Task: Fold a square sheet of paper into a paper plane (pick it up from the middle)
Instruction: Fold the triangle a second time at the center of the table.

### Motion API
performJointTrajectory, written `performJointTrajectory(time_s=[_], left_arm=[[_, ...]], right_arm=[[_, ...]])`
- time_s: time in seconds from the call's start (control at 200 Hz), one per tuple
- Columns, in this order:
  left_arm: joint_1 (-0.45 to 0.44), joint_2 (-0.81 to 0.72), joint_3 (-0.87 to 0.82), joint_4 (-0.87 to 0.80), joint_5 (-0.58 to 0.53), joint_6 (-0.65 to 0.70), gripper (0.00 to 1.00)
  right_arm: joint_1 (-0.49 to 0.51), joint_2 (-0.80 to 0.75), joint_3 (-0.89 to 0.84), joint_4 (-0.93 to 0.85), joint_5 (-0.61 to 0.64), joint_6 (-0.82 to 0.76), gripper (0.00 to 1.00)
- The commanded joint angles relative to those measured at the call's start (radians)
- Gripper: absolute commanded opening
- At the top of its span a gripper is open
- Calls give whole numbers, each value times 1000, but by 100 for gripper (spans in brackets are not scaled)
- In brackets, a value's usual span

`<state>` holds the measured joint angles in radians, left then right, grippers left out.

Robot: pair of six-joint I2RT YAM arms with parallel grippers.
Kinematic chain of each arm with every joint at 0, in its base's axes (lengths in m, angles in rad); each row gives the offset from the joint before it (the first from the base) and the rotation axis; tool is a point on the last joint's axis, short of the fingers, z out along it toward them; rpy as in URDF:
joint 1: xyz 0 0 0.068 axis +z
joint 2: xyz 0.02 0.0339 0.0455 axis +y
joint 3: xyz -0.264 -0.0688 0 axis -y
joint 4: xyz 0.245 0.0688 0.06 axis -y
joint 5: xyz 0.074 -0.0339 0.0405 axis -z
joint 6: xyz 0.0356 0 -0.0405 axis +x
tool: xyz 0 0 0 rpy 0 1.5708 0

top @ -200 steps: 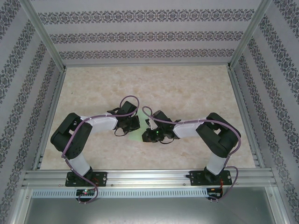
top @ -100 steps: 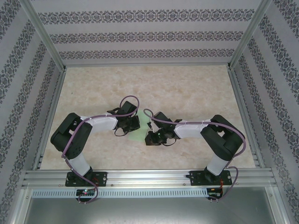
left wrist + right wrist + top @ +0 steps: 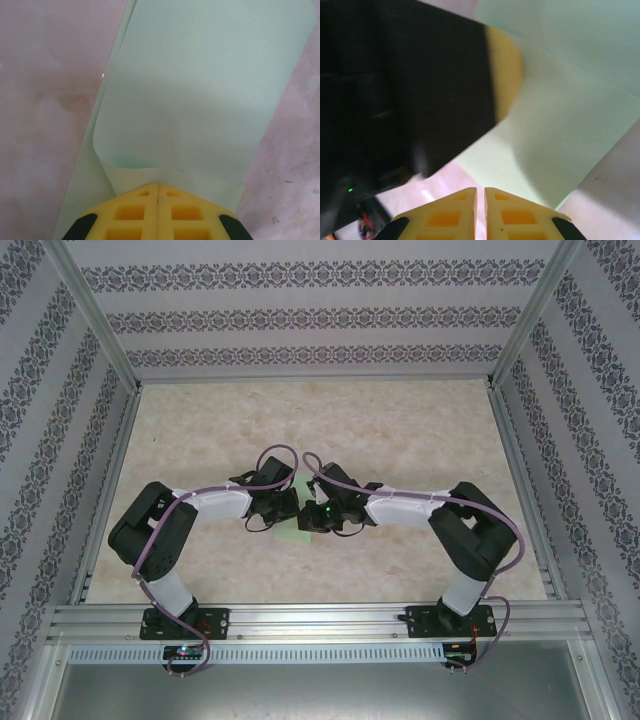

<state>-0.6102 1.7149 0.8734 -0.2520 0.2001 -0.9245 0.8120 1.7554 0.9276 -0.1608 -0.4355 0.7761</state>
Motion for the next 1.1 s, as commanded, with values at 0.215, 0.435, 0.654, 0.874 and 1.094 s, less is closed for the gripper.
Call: performJointTrajectory(time_s=[0.215,0.435,0.654,0.874,1.094], left_arm=[[-10,3,-6,-25,-22,9,5],[-8,-55,8,7,4,24,9],[-8,-146,-1,14,44,12,9],[-13,-138,-56,19,75,-51,2],[-28,-95,-63,63,112,-73,0]], right_arm=[[4,78,-46,-83,54,26,10],[7,84,-70,-73,49,29,10],[6,87,-55,-66,50,32,10],[7,85,-57,-57,55,38,10],[7,85,-60,-52,57,41,10]])
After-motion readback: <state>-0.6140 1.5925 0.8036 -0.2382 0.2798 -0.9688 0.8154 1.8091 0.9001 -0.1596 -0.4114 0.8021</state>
